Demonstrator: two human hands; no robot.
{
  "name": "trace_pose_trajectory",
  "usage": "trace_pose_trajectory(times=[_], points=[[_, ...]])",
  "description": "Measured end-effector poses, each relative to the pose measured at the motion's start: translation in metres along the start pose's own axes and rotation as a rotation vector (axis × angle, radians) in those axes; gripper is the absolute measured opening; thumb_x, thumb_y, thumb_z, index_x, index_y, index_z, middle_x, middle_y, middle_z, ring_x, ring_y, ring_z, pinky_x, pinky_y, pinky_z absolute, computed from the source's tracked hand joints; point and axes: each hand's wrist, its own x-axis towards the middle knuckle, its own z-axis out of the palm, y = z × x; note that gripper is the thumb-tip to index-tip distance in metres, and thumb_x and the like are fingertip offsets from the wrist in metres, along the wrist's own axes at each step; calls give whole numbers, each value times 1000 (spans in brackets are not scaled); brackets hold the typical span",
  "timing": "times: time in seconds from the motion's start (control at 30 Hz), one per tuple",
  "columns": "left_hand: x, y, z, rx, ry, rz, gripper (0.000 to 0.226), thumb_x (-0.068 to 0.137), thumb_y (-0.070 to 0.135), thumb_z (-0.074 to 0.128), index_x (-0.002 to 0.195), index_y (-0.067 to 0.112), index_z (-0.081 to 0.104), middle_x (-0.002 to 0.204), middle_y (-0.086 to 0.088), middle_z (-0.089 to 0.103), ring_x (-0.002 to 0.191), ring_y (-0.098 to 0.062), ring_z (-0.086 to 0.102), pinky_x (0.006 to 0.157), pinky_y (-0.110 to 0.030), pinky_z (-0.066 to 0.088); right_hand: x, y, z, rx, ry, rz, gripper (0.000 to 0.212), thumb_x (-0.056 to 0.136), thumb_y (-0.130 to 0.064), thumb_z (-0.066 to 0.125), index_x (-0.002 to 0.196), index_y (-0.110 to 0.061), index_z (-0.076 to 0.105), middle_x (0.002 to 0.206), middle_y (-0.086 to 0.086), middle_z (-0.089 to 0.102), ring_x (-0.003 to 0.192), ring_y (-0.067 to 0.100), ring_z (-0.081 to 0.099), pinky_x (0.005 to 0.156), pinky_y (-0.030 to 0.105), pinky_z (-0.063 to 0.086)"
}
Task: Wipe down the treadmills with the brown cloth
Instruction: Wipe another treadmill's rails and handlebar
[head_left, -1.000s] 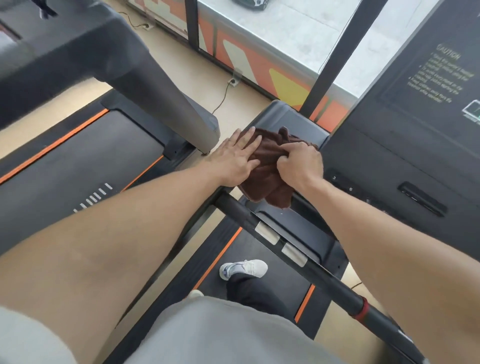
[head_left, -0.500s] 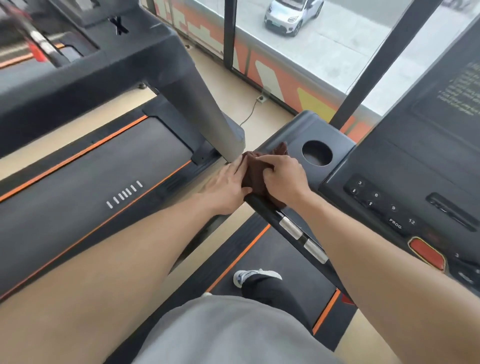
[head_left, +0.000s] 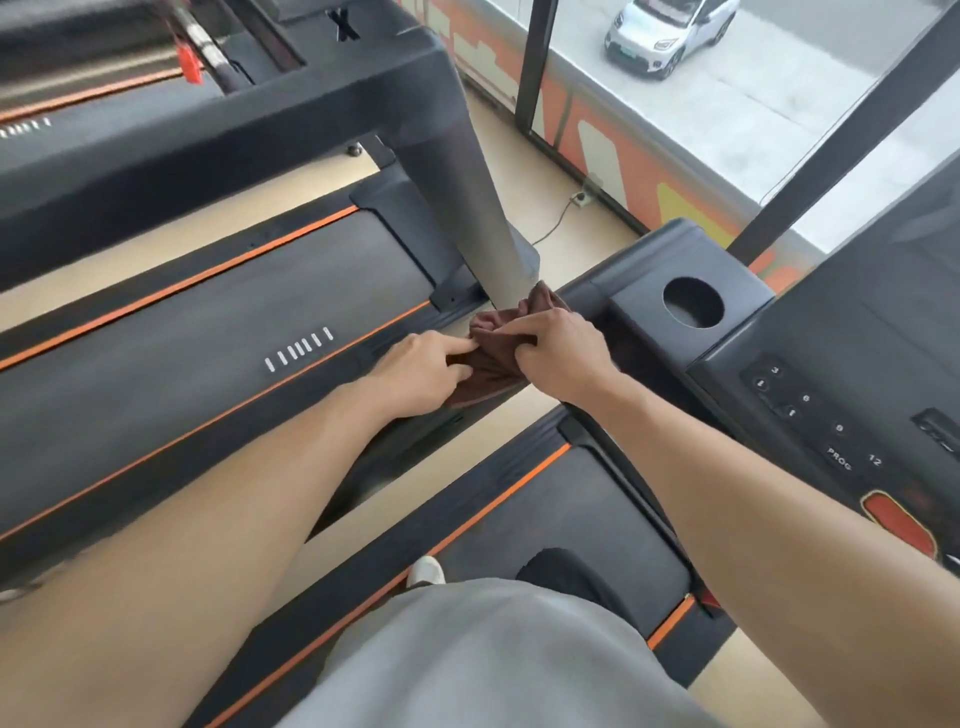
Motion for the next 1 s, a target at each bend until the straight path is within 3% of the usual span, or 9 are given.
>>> trace_pose_trajectory(times=[0.17,0.27,0.4,0.5,0.6,0.7,0.8,0.87,1.0], points=[[-27,17,16,-80,294,-36,39,86,18,70,123,33,72,124,4,73,117,-22,65,101,-34,51,-19,2,-13,389,14,68,57,80,1,48,80,-48,77,80,-19,72,88,11,67,80,40,61],[-46,44,31,-429,359,15,32,83,13,75,112,26,73,109,12,75,103,-5,68,91,-18,48,-45,9,-31,755,101,173,53,74,13,46,73,-30,77,70,-5,74,71,9,70,67,31,61],[-55,80,63,-1065,251,-104,57,71,42,87,122,30,63,119,10,71,107,-7,70,96,-34,55,-76,26,-49,1185,64,251,47,75,20,37,92,-5,74,73,7,72,66,19,67,58,30,56],[-61,104,84,-1093,265,-57,23,93,31,73,112,18,72,107,3,77,105,-14,71,104,-45,52,-92,42,-51,1324,-70,275,44,83,6,40,112,-5,71,94,13,72,82,24,64,71,34,53],[-73,119,95,-1028,375,-19,18,102,27,60,103,17,74,97,0,78,91,-10,68,91,-40,56,-103,60,-50,1501,-125,350,42,90,-18,58,131,-13,63,97,14,68,85,27,62,66,34,56],[-84,119,103,-946,396,4,21,102,36,57,102,23,74,98,-2,76,94,-18,69,95,-49,54,-115,72,-46,1282,-341,298,33,101,-26,59,134,-23,64,103,12,69,90,31,59,62,35,58],[-95,112,110,-862,400,10,29,97,46,51,103,27,72,100,6,76,104,-21,69,101,-49,51,-129,72,-38,967,-515,198,24,102,-40,56,96,-43,79,92,-3,75,83,22,66,61,31,55],[-103,109,114,-827,430,2,26,100,41,49,100,26,71,96,11,74,97,-9,67,97,-39,51,-135,72,-28,972,-573,186,33,105,-37,51,90,-37,80,87,-9,76,82,12,71,66,30,56],[-117,102,122,-797,432,-40,23,106,23,51,105,26,74,98,14,76,97,2,67,90,-21,48,-137,77,-4,1032,-589,151,27,105,-23,53,119,-5,69,105,3,74,91,10,69,78,24,54]])
